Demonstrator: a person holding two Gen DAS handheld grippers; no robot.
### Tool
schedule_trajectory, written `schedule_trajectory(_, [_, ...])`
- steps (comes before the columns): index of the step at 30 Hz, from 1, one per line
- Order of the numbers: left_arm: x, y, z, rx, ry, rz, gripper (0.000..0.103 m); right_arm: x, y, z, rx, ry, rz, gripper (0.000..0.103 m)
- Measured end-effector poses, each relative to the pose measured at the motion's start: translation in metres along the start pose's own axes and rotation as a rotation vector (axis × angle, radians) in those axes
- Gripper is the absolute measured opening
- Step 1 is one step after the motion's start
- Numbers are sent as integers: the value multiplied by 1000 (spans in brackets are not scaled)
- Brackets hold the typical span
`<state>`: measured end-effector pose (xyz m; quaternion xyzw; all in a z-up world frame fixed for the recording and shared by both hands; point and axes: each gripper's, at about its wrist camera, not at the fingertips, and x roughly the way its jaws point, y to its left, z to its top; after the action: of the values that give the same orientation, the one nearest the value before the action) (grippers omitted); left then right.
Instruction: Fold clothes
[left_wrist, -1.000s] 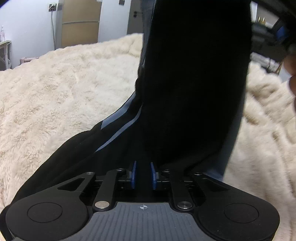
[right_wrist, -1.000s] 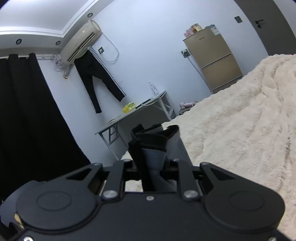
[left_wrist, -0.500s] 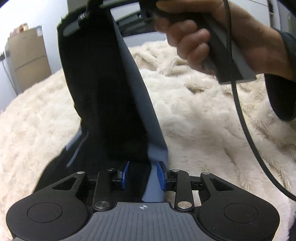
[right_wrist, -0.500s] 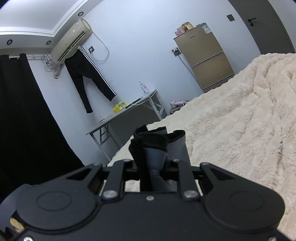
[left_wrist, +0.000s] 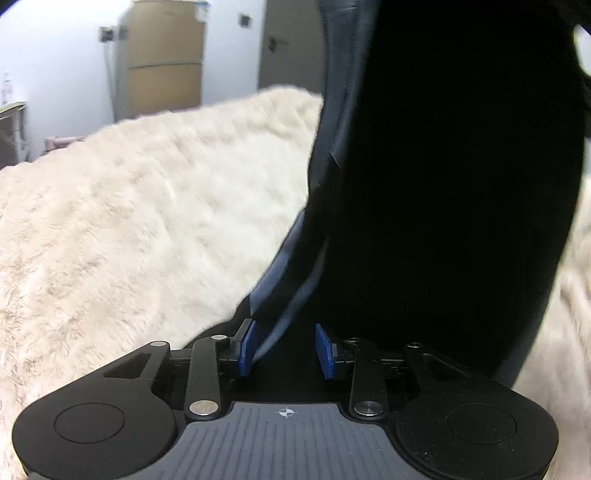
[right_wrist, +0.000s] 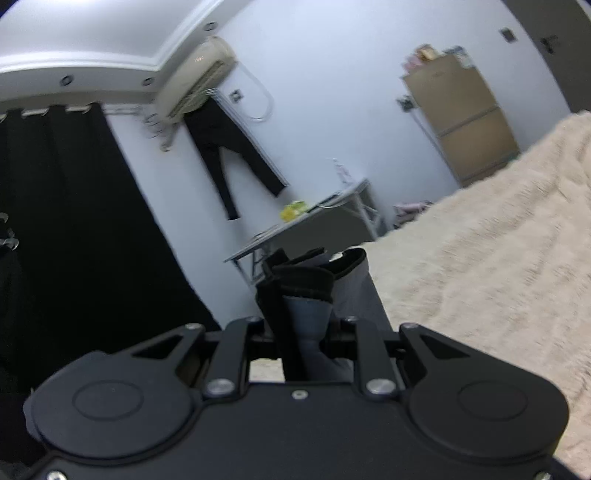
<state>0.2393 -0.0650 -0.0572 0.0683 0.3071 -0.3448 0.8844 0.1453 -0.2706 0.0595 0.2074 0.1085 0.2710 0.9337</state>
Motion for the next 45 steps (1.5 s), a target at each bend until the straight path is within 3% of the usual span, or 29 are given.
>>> schedule_trajectory(4, [5,5,-11,-77,0,48,58,12,18,-10,-19,34,40,18])
schedule_trajectory(8, [-1,18,-25,-205,-26,49,58,14,35,-19,-30,59,91,18])
schedule_trajectory(12, [-19,24,-24,-239,-57,107,58,15,53,-22,-74,78,100,18])
schedule_trajectory(18, [-143,89,-70,-596,-285,227,58,31,90,-43,-214,122,35,18])
schedule_trajectory(19, [-153,94,-74,-616,-300,236,59,35,98,-49,-249,130,23,18])
schedule_trajectory(20, [-185,104,-93,-678,-352,266,60,42,111,-61,-310,144,5,19])
schedule_trajectory(22, [-213,107,-110,-720,-394,305,67,67,140,-104,-488,224,-36,26])
schedule_trajectory(25, [-239,96,-145,-777,-436,351,69,107,163,-188,-660,438,-58,36])
schedule_trajectory(26, [-240,95,-146,-787,-437,349,69,116,167,-211,-681,518,-59,36])
schedule_trajectory(28, [-252,101,-151,-809,-427,346,69,107,169,-222,-621,562,8,42])
schedule_trajectory(31, [-251,101,-134,-767,-433,331,76,87,166,-211,-504,571,116,47])
schedule_trajectory(34, [-238,101,-130,-729,-424,293,77,64,147,-173,-467,532,128,56])
schedule_trajectory(37, [-221,83,-121,-684,-383,232,77,37,107,-132,-423,439,30,55])
schedule_trajectory(39, [-209,72,-117,-654,-363,192,76,28,77,-118,-404,397,-88,51])
schedule_trajectory(42, [-191,35,-103,-488,-297,126,76,15,50,-114,-354,366,-189,38])
schedule_trajectory(45, [-158,-6,-97,-211,-96,155,75,3,56,-138,-449,384,-137,29])
